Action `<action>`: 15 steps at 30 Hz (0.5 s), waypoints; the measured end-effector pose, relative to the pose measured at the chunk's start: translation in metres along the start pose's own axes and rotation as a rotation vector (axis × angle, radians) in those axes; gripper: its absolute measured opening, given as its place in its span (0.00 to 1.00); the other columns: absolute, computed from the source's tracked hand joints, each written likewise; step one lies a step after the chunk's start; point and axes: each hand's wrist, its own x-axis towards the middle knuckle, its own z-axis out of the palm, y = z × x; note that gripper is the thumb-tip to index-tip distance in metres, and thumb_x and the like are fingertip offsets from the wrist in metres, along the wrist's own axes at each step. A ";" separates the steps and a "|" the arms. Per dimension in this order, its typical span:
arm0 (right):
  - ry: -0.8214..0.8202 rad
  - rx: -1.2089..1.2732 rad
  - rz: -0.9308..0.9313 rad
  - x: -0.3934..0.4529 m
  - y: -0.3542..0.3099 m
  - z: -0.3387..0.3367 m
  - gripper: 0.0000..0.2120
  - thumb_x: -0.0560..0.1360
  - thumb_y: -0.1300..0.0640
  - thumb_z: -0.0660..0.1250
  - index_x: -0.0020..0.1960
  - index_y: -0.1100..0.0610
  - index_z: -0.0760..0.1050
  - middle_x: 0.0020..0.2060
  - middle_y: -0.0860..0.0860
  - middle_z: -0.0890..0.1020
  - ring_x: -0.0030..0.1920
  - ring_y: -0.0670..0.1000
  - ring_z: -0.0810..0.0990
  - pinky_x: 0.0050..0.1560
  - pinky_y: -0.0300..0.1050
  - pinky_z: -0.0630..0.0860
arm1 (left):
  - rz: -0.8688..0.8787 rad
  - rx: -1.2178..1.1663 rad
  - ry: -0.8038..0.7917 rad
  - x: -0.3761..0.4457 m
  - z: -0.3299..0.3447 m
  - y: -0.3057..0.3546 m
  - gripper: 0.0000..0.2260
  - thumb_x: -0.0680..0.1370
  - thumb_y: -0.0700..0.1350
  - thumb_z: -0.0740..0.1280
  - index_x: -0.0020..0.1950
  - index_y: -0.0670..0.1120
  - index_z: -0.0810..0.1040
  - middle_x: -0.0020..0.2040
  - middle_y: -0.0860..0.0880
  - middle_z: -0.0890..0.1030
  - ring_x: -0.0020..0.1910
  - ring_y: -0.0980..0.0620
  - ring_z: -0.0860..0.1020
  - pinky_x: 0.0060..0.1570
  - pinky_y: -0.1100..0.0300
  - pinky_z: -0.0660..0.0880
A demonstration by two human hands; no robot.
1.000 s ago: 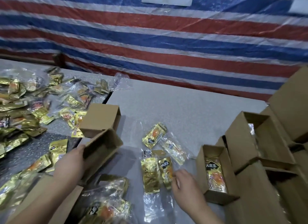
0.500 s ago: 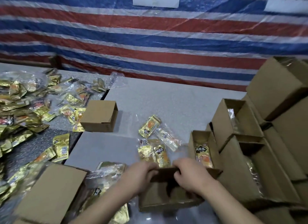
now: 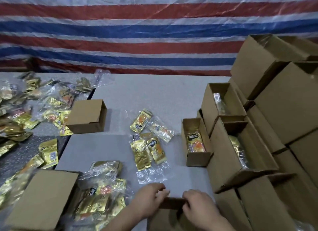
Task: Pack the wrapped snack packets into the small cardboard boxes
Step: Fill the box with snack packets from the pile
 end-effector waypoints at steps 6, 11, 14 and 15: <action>0.078 0.047 -0.004 0.003 0.006 -0.010 0.27 0.70 0.32 0.49 0.53 0.49 0.75 0.50 0.46 0.79 0.54 0.50 0.77 0.58 0.47 0.70 | -0.471 -0.317 0.381 0.073 -0.026 -0.030 0.30 0.77 0.57 0.68 0.71 0.40 0.66 0.62 0.40 0.79 0.57 0.40 0.79 0.59 0.48 0.77; 0.189 0.140 0.036 0.002 0.006 -0.018 0.30 0.70 0.30 0.48 0.55 0.48 0.77 0.50 0.44 0.80 0.53 0.47 0.77 0.57 0.43 0.70 | -0.747 -0.378 0.366 0.135 -0.029 -0.055 0.48 0.71 0.60 0.74 0.77 0.40 0.48 0.70 0.35 0.67 0.61 0.35 0.76 0.59 0.41 0.76; 0.247 0.182 0.074 -0.002 0.003 -0.015 0.29 0.70 0.31 0.49 0.55 0.48 0.78 0.49 0.44 0.81 0.52 0.46 0.78 0.55 0.40 0.69 | -0.831 -0.348 0.431 0.156 -0.026 -0.058 0.48 0.69 0.54 0.77 0.76 0.37 0.53 0.69 0.35 0.68 0.64 0.35 0.73 0.62 0.43 0.75; 0.253 0.188 0.088 -0.003 0.003 -0.014 0.29 0.70 0.31 0.50 0.55 0.48 0.78 0.49 0.44 0.81 0.52 0.47 0.78 0.54 0.39 0.70 | -0.865 -0.350 0.445 0.159 -0.024 -0.059 0.45 0.69 0.51 0.78 0.74 0.36 0.56 0.68 0.35 0.70 0.64 0.35 0.73 0.62 0.43 0.74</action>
